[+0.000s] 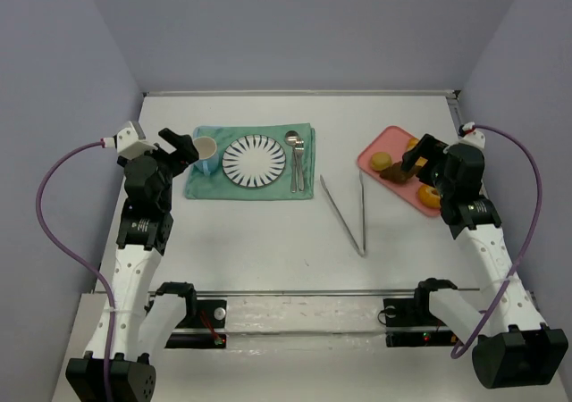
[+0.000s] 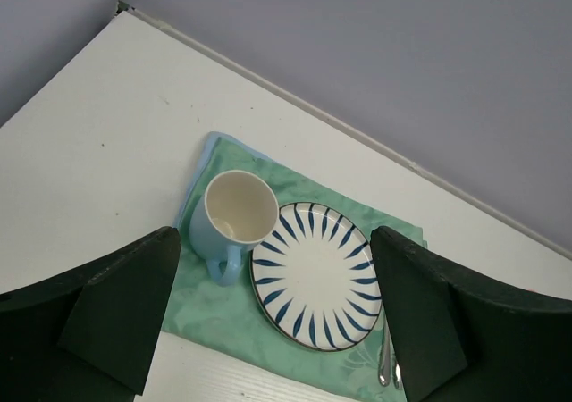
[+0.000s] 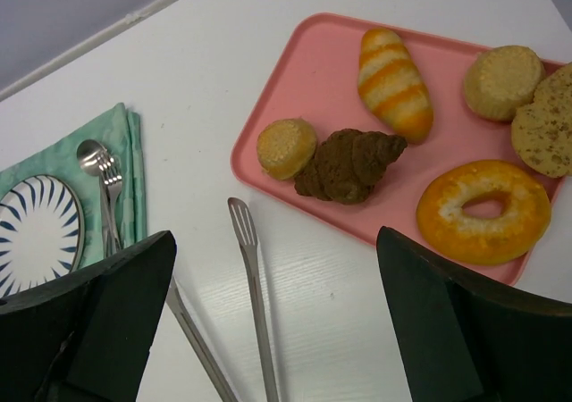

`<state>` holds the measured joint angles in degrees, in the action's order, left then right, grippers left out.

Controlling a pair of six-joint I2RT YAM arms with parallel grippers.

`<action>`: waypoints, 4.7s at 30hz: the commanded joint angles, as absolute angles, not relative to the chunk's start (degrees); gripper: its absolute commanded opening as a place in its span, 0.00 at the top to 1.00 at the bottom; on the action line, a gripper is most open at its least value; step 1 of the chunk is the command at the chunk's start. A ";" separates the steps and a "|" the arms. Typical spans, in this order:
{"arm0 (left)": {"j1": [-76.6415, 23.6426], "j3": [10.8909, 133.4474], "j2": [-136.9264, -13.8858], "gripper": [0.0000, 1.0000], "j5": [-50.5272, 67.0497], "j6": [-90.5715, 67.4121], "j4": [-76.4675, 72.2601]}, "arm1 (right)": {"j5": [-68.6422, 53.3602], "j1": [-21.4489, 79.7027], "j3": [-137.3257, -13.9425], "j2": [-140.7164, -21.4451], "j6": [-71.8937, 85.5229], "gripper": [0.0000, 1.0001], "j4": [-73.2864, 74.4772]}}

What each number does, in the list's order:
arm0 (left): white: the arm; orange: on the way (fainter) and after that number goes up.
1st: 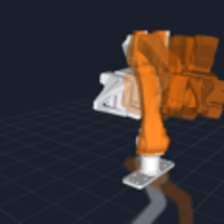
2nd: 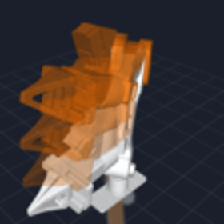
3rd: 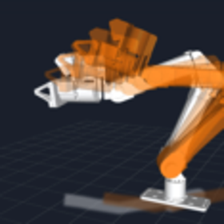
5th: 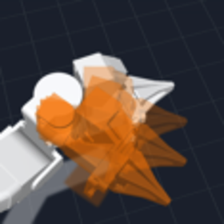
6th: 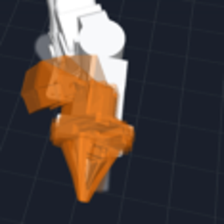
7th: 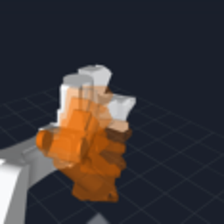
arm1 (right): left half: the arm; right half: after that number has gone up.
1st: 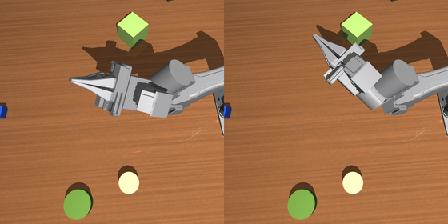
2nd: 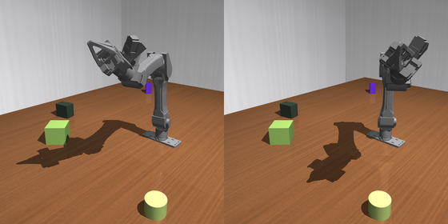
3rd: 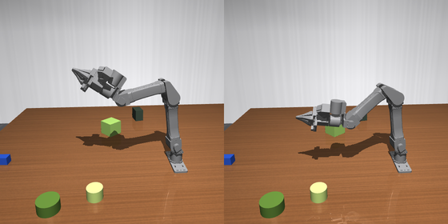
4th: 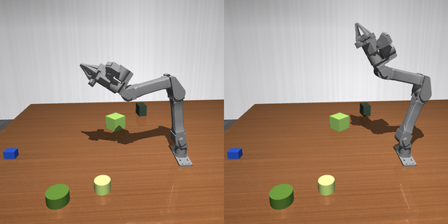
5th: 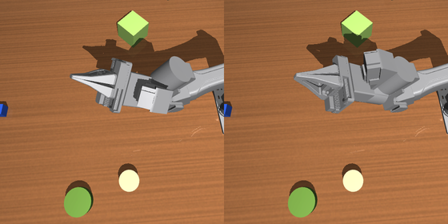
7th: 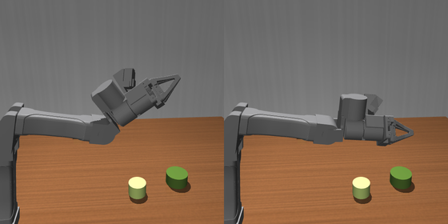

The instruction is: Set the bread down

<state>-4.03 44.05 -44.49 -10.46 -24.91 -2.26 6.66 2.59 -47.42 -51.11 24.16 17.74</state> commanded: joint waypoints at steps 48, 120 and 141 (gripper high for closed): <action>-3.96 45.70 -42.72 0.01 -14.76 -23.91 -3.16 | 14.50 35.77 -58.36 -95.35 25.57 0.00 38.15; -3.96 45.00 -40.87 0.01 -19.42 -25.14 -2.02 | 18.54 15.47 -80.86 -92.02 19.25 0.37 50.98; -3.96 45.00 -40.69 0.01 -19.25 -25.49 -1.76 | 15.21 15.47 -85.95 -85.26 16.36 0.74 49.93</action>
